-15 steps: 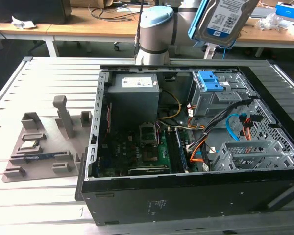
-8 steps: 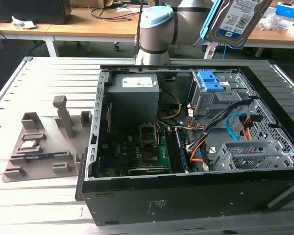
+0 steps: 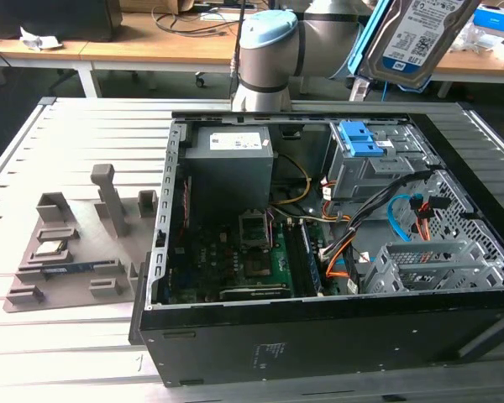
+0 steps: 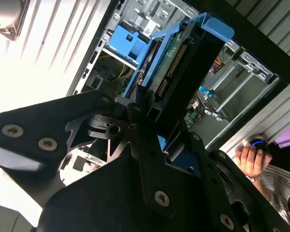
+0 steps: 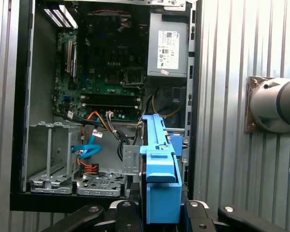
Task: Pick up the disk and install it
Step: 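Pick up the disk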
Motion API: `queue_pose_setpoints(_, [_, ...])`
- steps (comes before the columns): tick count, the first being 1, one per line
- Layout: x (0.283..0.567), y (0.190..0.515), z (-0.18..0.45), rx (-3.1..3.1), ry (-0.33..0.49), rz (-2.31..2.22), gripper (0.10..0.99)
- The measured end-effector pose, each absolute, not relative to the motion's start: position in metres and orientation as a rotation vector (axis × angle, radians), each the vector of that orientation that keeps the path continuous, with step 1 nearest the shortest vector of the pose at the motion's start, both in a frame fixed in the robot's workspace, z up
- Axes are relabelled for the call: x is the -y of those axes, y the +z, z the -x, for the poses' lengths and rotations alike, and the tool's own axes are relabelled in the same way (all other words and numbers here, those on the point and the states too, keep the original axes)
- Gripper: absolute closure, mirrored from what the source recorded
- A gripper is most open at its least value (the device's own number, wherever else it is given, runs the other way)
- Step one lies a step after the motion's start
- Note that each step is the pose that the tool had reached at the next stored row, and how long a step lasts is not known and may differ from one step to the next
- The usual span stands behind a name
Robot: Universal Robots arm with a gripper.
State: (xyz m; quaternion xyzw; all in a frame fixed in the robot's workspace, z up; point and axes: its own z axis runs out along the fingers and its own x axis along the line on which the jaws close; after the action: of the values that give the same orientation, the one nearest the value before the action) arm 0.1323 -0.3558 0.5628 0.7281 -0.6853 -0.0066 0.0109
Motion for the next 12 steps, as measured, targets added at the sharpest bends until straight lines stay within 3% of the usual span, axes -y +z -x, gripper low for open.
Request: queue_pose_setpoints(12, [0.3582,0.5621,-0.1338,2.138,-0.021,-2.272,0.718])
